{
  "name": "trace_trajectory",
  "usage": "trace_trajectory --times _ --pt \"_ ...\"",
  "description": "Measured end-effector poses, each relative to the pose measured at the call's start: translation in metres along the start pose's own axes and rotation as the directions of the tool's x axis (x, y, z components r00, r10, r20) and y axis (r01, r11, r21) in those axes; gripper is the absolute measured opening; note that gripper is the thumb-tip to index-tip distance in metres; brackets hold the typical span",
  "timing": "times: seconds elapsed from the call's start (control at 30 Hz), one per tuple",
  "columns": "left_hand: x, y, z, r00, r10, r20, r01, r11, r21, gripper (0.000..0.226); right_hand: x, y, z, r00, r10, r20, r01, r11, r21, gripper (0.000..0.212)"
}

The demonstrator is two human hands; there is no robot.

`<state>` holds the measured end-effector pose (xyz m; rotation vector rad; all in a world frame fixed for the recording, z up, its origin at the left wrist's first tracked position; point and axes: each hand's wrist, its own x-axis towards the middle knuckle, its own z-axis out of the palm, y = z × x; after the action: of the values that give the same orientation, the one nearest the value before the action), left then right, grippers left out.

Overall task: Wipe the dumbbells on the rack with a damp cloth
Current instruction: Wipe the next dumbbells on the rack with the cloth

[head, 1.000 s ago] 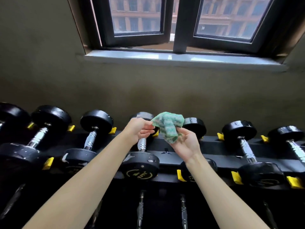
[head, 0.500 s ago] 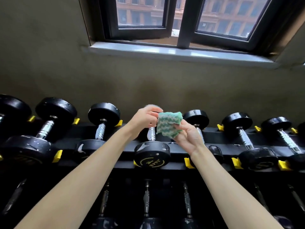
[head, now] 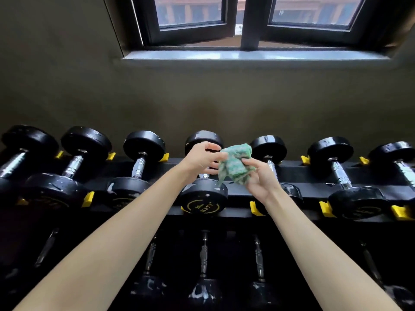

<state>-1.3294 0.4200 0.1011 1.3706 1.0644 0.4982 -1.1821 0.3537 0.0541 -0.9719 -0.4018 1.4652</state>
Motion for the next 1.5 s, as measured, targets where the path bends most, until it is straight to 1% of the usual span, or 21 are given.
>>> trace_trajectory --times 0.07,0.13,0.23,0.3,0.4,0.47,0.53,0.6,0.7,0.8,0.87,0.93,1.03,1.17,1.27,1.33,1.37,1.43,1.5 --pt "0.002 -0.009 0.002 0.995 -0.023 -0.100 0.024 1.000 0.007 0.036 0.003 0.008 -0.013 0.991 -0.028 -0.133 0.025 0.999 -0.023 0.018" --pt "0.006 -0.027 -0.005 0.973 -0.060 -0.222 0.068 0.997 0.029 0.035 0.006 0.020 -0.028 0.962 -0.054 -0.268 0.018 0.990 -0.137 0.011" --pt "0.011 -0.061 -0.022 0.918 -0.100 -0.385 0.174 0.971 0.164 0.034 0.006 0.046 -0.048 0.909 -0.077 -0.410 -0.082 0.931 -0.356 0.013" --pt "0.010 -0.079 -0.030 0.896 -0.114 -0.429 0.234 0.942 0.239 0.043 0.007 0.063 -0.058 0.881 -0.061 -0.470 -0.152 0.903 -0.401 0.018" --pt "0.008 -0.104 -0.039 0.885 -0.183 -0.428 0.315 0.912 0.262 0.050 0.012 0.083 -0.063 0.849 -0.075 -0.523 -0.211 0.859 -0.466 0.025" --pt "0.010 -0.118 -0.044 0.883 -0.240 -0.405 0.358 0.900 0.248 0.051 0.015 0.091 -0.059 0.844 -0.095 -0.529 -0.228 0.829 -0.511 0.022" --pt "0.012 -0.126 -0.047 0.878 -0.296 -0.376 0.388 0.900 0.198 0.050 0.018 0.097 -0.052 0.833 -0.144 -0.535 -0.230 0.789 -0.570 0.021" --pt "0.013 -0.129 -0.048 0.881 -0.337 -0.333 0.392 0.913 0.111 0.048 0.022 0.103 -0.044 0.820 -0.174 -0.545 -0.213 0.791 -0.573 0.025" --pt "0.016 -0.130 -0.055 0.890 -0.341 -0.304 0.364 0.931 0.020 0.046 0.027 0.111 -0.029 0.826 -0.234 -0.512 -0.151 0.784 -0.602 0.026" --pt "0.018 -0.133 -0.064 0.901 -0.341 -0.267 0.349 0.937 -0.019 0.048 0.024 0.108 -0.011 0.788 -0.359 -0.500 -0.060 0.764 -0.642 0.027" --pt "0.017 -0.133 -0.068 0.909 -0.348 -0.230 0.346 0.937 -0.053 0.047 0.021 0.105 0.003 0.766 -0.439 -0.469 -0.006 0.724 -0.689 0.032" --pt "0.017 -0.131 -0.071 0.914 -0.354 -0.196 0.341 0.935 -0.099 0.044 0.019 0.106 0.017 0.768 -0.483 -0.421 0.029 0.683 -0.730 0.037" --pt "0.016 -0.132 -0.078 0.918 -0.365 -0.157 0.343 0.927 -0.154 0.045 0.018 0.114 0.036 0.752 -0.541 -0.377 0.043 0.611 -0.791 0.042" --pt "0.017 -0.138 -0.088 0.918 -0.381 -0.111 0.360 0.917 -0.173 0.052 0.020 0.130 0.056 0.705 -0.642 -0.302 0.057 0.476 -0.877 0.045" --pt "0.019 -0.143 -0.093 0.916 -0.391 -0.085 0.371 0.910 -0.187 0.055 0.024 0.136 0.066 0.710 -0.675 -0.200 0.094 0.373 -0.923 0.046" --pt "0.020 -0.146 -0.097 0.914 -0.400 -0.072 0.377 0.900 -0.219 0.056 0.029 0.137 0.071 0.736 -0.670 -0.097 0.114 0.264 -0.958 0.047" --pt "0.020 -0.146 -0.099 0.913 -0.404 -0.062 0.380 0.895 -0.232 0.057 0.031 0.136 0.076 0.760 -0.649 -0.034 0.132 0.205 -0.970 0.047" --pt "0.021 -0.148 -0.103 0.911 -0.411 -0.033 0.391 0.886 -0.248 0.060 0.036 0.137 0.086 0.824 -0.556 0.108 0.174 0.067 -0.982 0.048" --pt "0.021 -0.150 -0.108 0.909 -0.417 0.007 0.407 0.883 -0.233 0.063 0.041 0.139 0.095 0.881 -0.423 0.214 0.201 -0.076 -0.977 0.047"
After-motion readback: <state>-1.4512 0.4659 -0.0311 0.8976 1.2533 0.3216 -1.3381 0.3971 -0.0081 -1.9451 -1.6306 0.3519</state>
